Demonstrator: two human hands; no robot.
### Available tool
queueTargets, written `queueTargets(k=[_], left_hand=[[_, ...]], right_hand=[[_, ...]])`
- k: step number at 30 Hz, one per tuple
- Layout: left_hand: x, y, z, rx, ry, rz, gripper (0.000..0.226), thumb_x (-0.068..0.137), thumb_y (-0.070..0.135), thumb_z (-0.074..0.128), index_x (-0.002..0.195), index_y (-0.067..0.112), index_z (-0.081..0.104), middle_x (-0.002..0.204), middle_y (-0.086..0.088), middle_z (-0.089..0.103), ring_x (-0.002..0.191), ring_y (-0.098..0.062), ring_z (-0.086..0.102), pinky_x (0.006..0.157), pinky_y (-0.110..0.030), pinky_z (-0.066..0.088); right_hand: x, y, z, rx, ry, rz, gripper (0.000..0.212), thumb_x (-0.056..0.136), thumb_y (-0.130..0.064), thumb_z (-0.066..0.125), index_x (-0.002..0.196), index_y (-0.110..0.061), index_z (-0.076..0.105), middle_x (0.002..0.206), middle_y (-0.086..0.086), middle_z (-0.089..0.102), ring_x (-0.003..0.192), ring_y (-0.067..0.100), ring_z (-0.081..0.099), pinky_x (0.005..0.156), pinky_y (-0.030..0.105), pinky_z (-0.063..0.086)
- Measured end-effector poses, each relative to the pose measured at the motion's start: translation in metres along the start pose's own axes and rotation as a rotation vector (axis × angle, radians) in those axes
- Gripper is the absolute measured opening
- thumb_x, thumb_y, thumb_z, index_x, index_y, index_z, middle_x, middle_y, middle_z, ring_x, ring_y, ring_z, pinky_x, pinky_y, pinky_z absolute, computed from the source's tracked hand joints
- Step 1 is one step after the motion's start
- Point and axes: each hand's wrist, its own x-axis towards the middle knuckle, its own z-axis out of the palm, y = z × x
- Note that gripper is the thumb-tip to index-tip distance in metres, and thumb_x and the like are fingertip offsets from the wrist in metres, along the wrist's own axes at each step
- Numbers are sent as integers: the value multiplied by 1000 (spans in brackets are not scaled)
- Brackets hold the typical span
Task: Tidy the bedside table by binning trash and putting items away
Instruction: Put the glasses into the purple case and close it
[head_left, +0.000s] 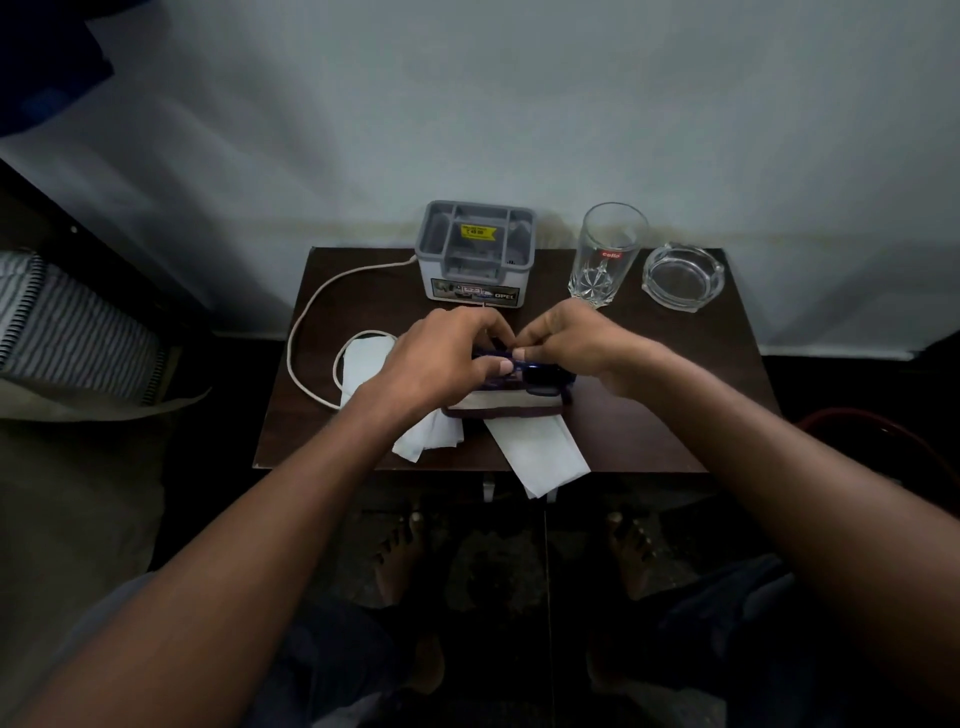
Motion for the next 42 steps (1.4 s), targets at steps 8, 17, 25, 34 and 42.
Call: queueTargets(k=[8, 17, 25, 34, 42], left_hand=[[4, -15, 4, -126, -82, -149, 13, 98, 28, 75, 109, 28, 81, 94, 6, 77, 93, -14, 74, 86, -36, 60], [-3, -4, 14, 9, 16, -218, 10, 95, 31, 76, 102, 35, 83, 90, 9, 74, 95, -17, 71, 83, -37, 58], [-7, 0, 9, 144, 70, -205, 7, 88, 35, 84, 93, 33, 79, 97, 10, 76, 97, -18, 71, 75, -33, 48], [3, -3, 10, 254, 206, 60, 64, 88, 21, 84, 141, 22, 49, 141, -5, 53, 130, -25, 53, 104, -44, 51], [9, -5, 12, 262, 161, 68, 49, 103, 20, 63, 150, 18, 49, 147, -7, 56, 137, -28, 51, 111, -47, 47]], right_hand=[[-5, -3, 1, -217, 104, -41, 22, 100, -36, 72, 91, -19, 83, 83, 2, 78, 71, 16, 68, 71, 38, 60], [-13, -5, 4, -574, 18, -79, 26, 80, -15, 89, 102, -27, 82, 90, -6, 78, 91, 16, 74, 85, 33, 60], [-16, -6, 13, -639, 78, -73, 21, 80, -20, 89, 73, -30, 73, 81, -7, 68, 87, 24, 69, 75, 33, 56], [-21, -9, 13, -677, 46, -97, 31, 79, -49, 88, 84, -24, 70, 83, -8, 68, 83, 19, 68, 70, 36, 55], [-27, 1, 33, -899, 73, -209, 74, 66, -46, 94, 121, -14, 55, 117, 4, 56, 111, 26, 55, 81, 38, 47]])
